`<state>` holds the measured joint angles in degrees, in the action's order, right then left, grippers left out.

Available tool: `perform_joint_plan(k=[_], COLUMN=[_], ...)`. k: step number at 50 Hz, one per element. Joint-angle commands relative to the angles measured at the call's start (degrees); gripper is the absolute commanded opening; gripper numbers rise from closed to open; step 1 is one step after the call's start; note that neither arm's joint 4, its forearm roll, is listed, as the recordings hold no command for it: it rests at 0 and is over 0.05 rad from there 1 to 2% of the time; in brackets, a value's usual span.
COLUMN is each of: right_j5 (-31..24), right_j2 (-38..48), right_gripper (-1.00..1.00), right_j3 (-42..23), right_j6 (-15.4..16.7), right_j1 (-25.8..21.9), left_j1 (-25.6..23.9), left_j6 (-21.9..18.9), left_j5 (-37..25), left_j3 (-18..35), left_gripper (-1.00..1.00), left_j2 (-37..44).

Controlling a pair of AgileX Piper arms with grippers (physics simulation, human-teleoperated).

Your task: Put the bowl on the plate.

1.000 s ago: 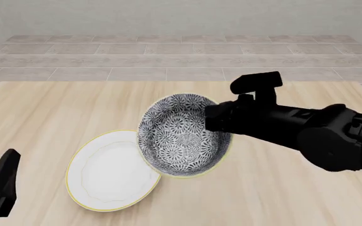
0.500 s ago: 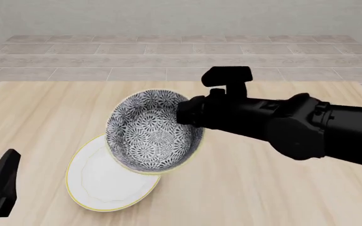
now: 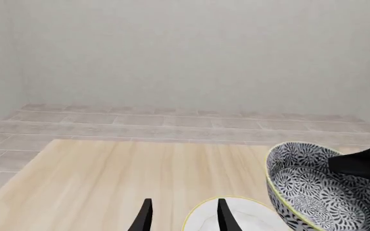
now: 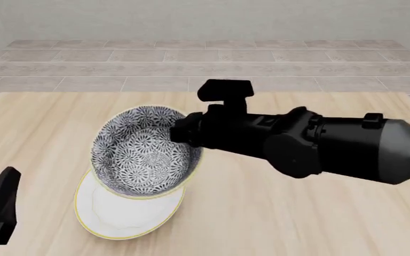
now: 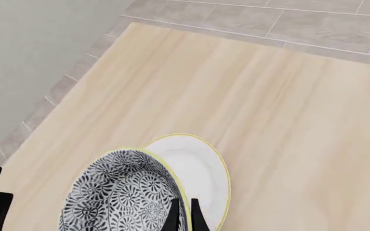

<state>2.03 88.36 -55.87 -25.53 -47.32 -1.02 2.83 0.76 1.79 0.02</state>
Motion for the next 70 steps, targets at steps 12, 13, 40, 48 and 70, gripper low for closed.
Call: perform_joint_plan(k=[12, 13, 40, 48, 70], right_j5=[2.39, 2.37, 1.69, 1.85, 4.95], right_j2=[7.03, 7.3, 13.31, 14.22, 17.61], right_gripper=[-1.0, -1.0, -1.0, -1.0, -1.0], right_j3=[-3.65, -3.87, -9.94, -10.74, -10.2], right_j6=[-2.81, -2.77, -4.03, -4.88, -8.06], right_j1=[-2.18, -2.19, -3.13, -2.73, -1.67], left_j1=[0.08, 0.09, 0.04, 0.02, 0.03], left_j6=[-0.06, -0.06, 0.04, 0.01, -0.07], left_j5=[-0.95, -0.97, -0.47, -0.65, -0.83], left_j3=[1.27, 1.29, 0.71, 0.75, 0.96], left_gripper=[1.0, 1.0, 1.0, 1.0, 1.0], left_j2=[0.0, 0.0, 0.0, 0.0, 0.0])
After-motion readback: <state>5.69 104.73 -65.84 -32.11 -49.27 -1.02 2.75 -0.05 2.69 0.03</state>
